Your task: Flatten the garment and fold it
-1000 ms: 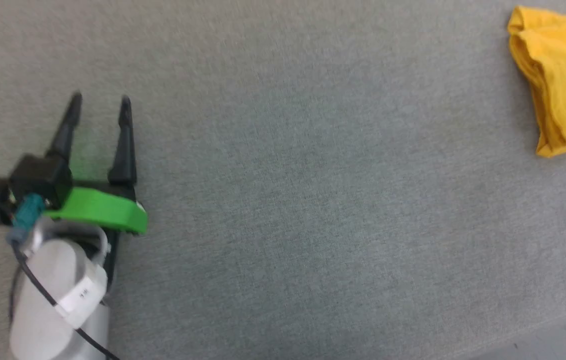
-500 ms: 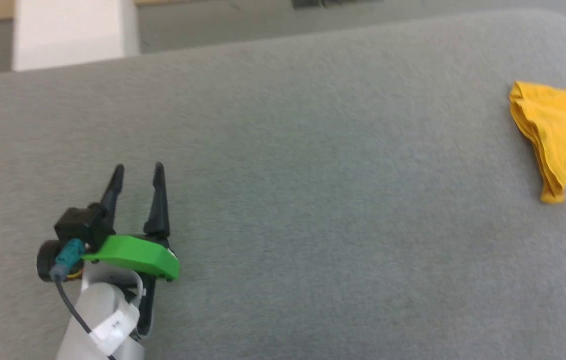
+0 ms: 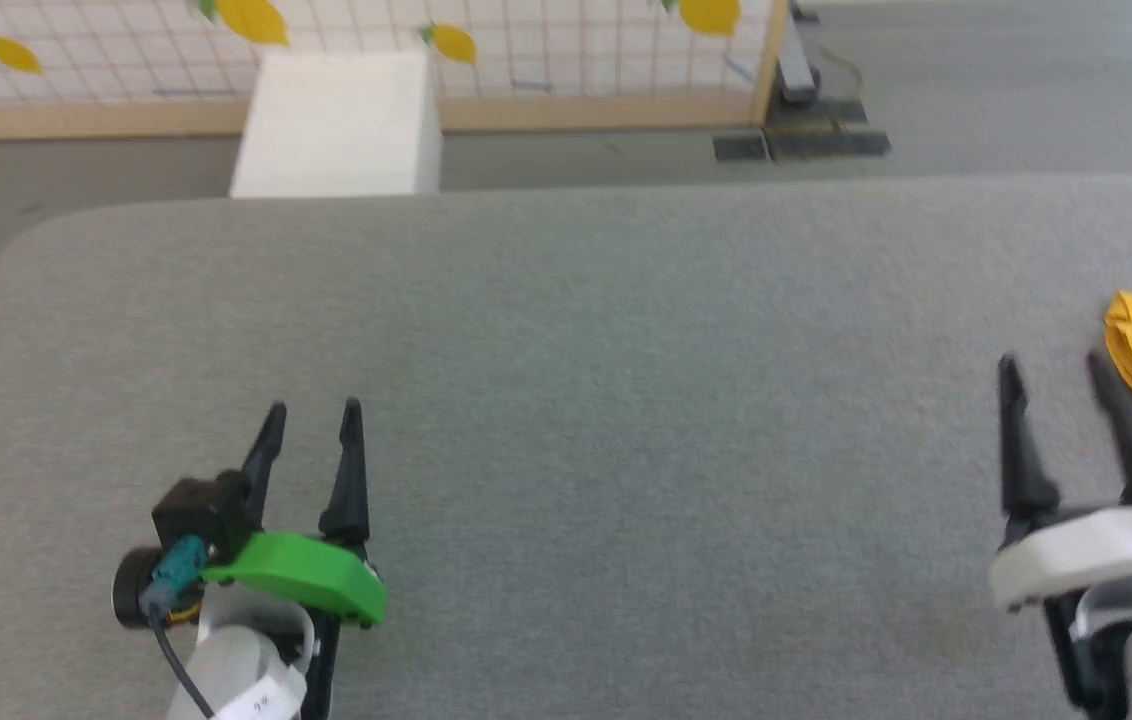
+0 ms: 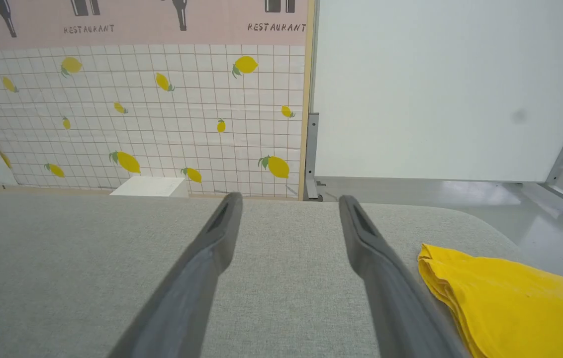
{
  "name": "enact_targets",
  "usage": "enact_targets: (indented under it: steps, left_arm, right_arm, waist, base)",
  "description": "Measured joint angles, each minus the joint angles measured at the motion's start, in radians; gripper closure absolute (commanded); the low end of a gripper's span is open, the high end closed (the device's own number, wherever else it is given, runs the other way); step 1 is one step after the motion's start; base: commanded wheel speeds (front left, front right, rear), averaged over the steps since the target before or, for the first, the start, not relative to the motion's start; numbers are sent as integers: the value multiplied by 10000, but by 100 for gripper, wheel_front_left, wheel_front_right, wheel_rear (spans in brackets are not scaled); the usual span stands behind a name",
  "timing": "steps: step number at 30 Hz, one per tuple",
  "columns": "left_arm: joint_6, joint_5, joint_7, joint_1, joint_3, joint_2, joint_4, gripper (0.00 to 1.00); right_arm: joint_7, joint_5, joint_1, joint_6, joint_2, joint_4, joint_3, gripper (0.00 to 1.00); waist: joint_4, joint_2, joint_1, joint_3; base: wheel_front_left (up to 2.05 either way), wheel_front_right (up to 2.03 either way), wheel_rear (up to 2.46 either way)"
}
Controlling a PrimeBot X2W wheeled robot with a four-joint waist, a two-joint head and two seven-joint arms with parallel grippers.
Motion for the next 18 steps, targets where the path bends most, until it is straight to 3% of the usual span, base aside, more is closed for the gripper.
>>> enact_targets:
  steps: [18]
  left_arm:
    - [-86, 6, -29, 1249, -6, -209, -75, 0]
  right_arm:
    - [-474, -382, 1605, 0, 278, 295, 591, 0]
  waist:
    - [853, 0, 0, -1272]
  base:
    - [0, 0, 0]
